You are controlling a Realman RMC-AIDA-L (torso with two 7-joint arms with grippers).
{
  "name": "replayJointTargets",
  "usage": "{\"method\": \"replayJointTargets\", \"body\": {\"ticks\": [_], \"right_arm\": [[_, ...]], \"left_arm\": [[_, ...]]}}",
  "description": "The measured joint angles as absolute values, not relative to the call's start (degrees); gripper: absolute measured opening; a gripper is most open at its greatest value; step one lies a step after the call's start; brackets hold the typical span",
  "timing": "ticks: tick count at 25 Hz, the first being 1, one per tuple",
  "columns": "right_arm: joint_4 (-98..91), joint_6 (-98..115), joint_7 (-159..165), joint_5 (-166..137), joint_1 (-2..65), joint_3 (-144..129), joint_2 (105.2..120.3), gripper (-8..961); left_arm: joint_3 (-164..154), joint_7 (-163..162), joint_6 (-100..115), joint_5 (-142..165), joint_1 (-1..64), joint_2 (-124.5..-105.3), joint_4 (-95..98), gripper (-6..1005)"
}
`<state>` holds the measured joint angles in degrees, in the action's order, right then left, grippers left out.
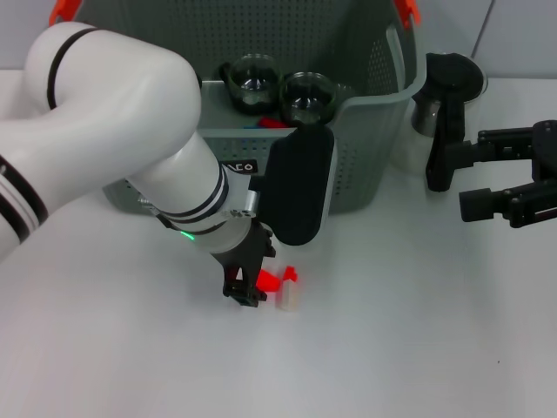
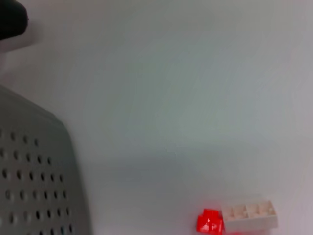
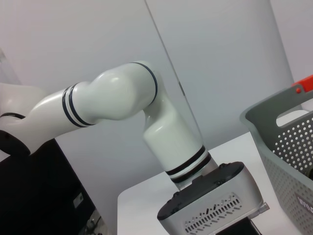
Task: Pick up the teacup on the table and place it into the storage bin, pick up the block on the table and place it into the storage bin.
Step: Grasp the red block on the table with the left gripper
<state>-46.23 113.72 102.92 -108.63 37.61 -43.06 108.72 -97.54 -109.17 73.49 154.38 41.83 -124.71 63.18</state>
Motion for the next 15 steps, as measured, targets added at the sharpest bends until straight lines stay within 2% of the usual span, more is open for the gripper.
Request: {"method": "replayJointTargets", "body": {"ticks": [1,12,15], "right_arm": [[-46.2,113.7,102.9,-108.6,37.6,-43.1,108.72,941],[-46.2,113.7,102.2,-108.6,37.1,-42.9,108.86,941],[-46.2,113.7,102.2,-108.6,37.0,-42.9,108.94,941]], "left_arm": [[-97.6,-109.2,73.4,154.4,42.1,-124.68,62.7,655],[-97.8,-109.5,72.8,154.5,43.4,-124.65,60.8,563],[-97.8,-109.6,72.7,154.5,43.4,-124.63,60.7,565]]}}
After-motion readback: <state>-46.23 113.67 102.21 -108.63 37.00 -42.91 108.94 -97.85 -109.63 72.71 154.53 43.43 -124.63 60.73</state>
